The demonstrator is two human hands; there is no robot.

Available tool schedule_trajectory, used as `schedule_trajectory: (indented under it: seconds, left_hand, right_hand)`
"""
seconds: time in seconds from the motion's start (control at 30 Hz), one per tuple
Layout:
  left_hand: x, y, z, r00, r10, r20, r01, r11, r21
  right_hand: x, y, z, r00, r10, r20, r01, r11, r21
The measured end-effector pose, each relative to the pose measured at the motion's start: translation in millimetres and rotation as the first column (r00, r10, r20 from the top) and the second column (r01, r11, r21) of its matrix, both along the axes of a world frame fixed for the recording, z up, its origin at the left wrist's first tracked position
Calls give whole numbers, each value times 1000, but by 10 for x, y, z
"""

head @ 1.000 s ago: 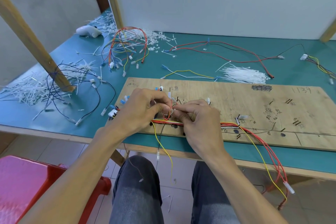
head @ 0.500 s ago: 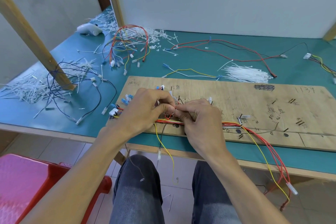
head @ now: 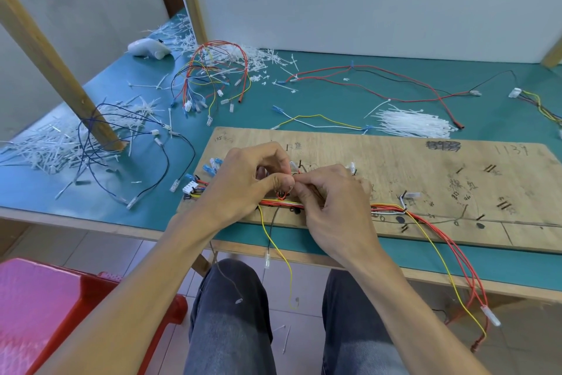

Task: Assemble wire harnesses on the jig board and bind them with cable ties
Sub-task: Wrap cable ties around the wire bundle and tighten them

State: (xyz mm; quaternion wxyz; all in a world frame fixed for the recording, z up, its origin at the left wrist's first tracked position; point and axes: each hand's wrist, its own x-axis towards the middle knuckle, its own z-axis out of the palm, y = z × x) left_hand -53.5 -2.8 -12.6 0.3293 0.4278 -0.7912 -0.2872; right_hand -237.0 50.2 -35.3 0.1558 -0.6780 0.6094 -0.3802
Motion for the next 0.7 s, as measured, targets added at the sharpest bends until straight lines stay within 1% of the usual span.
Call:
schedule_trajectory:
  seconds: [0.1, 0.23, 0.3, 0.47, 0.7]
  left_hand:
    - [24, -13, -16, 999, 7, -33, -7, 1000, 7]
    - [10, -16, -26, 999, 14, -47, -13, 1000, 21]
    - [-3, -5, -23, 999, 8, -37, -8, 1000, 12]
    - [-9, -4, -17, 1000, 4, -31, -2, 999, 48]
    - [6, -75, 104, 986, -98, 134, 90, 994, 65]
  right_hand:
    - [11, -6, 4, 999, -8, 50, 8, 1000, 3]
    - [3, 4, 22, 972, 4, 233, 2, 1000, -24]
    - [10, 20, 41, 960, 4, 280, 6, 999, -33]
    - [43, 28, 86, 958, -14, 286, 22, 999, -25]
    - [38, 50, 93, 959, -48, 280, 46, 999, 12]
